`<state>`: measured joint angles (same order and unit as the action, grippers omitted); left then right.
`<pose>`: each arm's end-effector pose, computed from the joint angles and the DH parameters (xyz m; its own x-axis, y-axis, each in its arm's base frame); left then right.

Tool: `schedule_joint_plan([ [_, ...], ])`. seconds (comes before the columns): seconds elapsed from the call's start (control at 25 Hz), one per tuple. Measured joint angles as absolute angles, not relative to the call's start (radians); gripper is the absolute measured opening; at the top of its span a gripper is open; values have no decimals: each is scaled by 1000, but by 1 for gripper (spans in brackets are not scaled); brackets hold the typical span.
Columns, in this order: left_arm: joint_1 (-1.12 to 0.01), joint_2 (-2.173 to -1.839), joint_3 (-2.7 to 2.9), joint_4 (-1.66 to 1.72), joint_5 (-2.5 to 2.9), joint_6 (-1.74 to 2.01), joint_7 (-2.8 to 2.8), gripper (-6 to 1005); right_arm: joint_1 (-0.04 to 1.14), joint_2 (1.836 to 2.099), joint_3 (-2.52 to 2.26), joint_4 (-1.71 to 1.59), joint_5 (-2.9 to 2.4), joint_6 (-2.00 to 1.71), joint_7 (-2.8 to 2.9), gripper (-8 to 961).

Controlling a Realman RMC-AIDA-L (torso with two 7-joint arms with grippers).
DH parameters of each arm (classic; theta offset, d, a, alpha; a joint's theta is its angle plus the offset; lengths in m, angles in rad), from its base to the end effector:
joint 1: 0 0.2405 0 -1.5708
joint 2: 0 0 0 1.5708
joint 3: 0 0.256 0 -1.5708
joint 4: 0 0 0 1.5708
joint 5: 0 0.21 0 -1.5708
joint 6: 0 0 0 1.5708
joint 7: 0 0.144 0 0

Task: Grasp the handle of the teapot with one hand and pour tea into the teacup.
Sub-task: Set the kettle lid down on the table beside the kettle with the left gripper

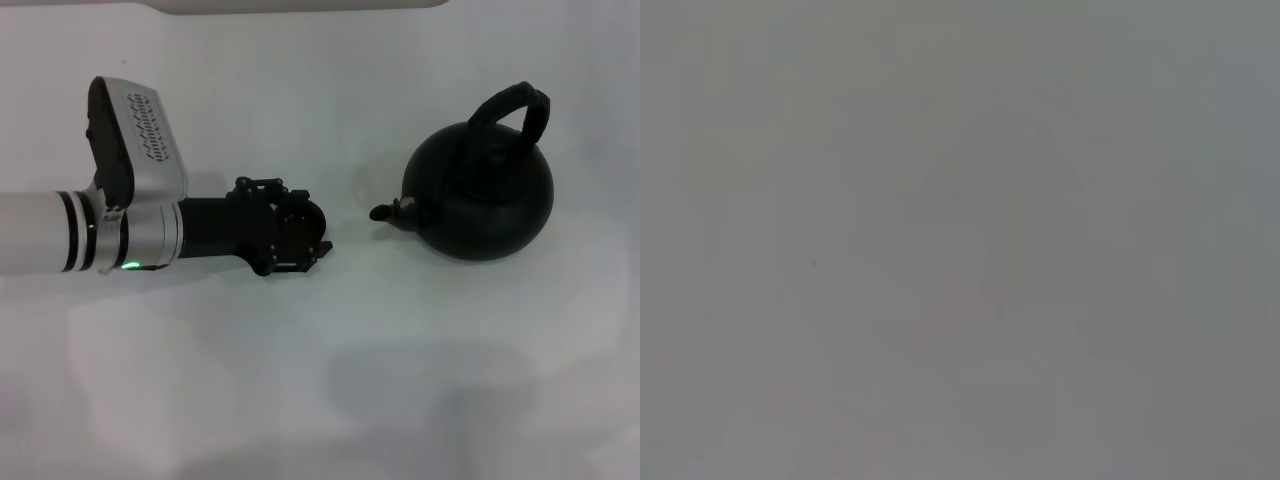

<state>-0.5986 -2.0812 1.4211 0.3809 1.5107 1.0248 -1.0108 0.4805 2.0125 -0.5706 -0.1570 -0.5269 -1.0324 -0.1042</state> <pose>-0.2577 0.3329 -0.1037 0.9572 0.1437 0.2510 0.2109 -0.9408 -0.2654 0.3901 0.3536 0.1021 0.9131 -0.0052 -0.4077 -0.3918 0.2661 -0.8807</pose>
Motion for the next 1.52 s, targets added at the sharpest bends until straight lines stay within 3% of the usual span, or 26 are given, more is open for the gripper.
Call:
schedule_joint_plan([
  [1.52,-590,-2085,1422,359,1500,1012,-1040,713,469,2013,-584,-110,-528,-1121,-103,843],
])
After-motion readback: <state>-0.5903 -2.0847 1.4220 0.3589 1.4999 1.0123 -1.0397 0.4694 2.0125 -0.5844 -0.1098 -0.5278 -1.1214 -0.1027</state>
